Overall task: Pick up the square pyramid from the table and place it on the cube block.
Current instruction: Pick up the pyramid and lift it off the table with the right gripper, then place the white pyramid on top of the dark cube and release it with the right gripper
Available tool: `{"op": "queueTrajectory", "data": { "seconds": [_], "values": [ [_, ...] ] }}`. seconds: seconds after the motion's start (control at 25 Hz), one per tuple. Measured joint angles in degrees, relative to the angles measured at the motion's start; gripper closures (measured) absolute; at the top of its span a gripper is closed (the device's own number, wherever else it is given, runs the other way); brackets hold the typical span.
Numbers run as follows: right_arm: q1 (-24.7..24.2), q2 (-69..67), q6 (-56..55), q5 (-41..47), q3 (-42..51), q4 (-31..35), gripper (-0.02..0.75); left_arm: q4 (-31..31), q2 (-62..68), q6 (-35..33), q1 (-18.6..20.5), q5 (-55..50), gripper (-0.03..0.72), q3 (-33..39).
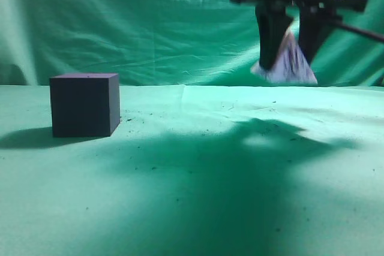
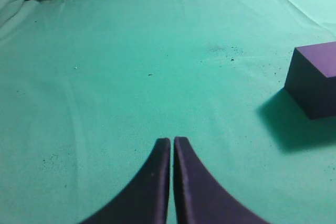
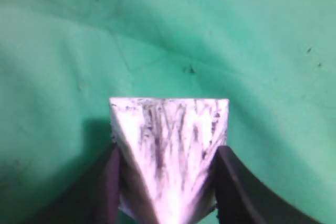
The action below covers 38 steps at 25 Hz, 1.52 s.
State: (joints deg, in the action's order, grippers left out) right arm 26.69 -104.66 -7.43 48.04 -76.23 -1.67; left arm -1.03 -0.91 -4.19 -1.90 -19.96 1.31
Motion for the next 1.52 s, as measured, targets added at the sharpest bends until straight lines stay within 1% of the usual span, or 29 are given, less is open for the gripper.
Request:
{"op": "queueTrajectory", "data": {
  "seconds": [0.12,0.24,0.36,0.52,0.72,0.88,1.04,1.16,1.52],
  "values": [
    [0.0,1.0,1.5,5.2,-4.8,0.3,0.413,0.0,0.0,0.0,0.0,0.0,0.688,0.0],
    [1.4,1.1,3.3,10.6,-9.7,0.4,0.413,0.0,0.0,0.0,0.0,0.0,0.688,0.0],
    [5.4,1.1,4.1,16.1,-14.9,0.4,0.413,0.0,0.0,0.0,0.0,0.0,0.688,0.0],
    [11.9,-1.0,4.4,21.6,-22.8,1.1,0.413,0.0,0.0,0.0,0.0,0.0,0.688,0.0],
    [18.9,-7.9,3.8,23.0,-31.6,1.3,0.413,0.0,0.0,0.0,0.0,0.0,0.688,0.0],
    [22.4,-14.1,3.7,23.2,-37.0,1.5,0.413,0.0,0.0,0.0,0.0,0.0,0.688,0.0],
    [24.1,-19.6,3.6,23.1,-41.0,1.8,0.413,0.0,0.0,0.0,0.0,0.0,0.688,0.0],
    [24.2,-22.2,3.6,22.9,-42.0,1.9,0.413,0.0,0.0,0.0,0.0,0.0,0.688,0.0],
    [24.2,-23.3,3.6,23.0,-42.8,1.3,0.413,0.0,0.0,0.0,0.0,0.0,0.688,0.0]
  ]
}}
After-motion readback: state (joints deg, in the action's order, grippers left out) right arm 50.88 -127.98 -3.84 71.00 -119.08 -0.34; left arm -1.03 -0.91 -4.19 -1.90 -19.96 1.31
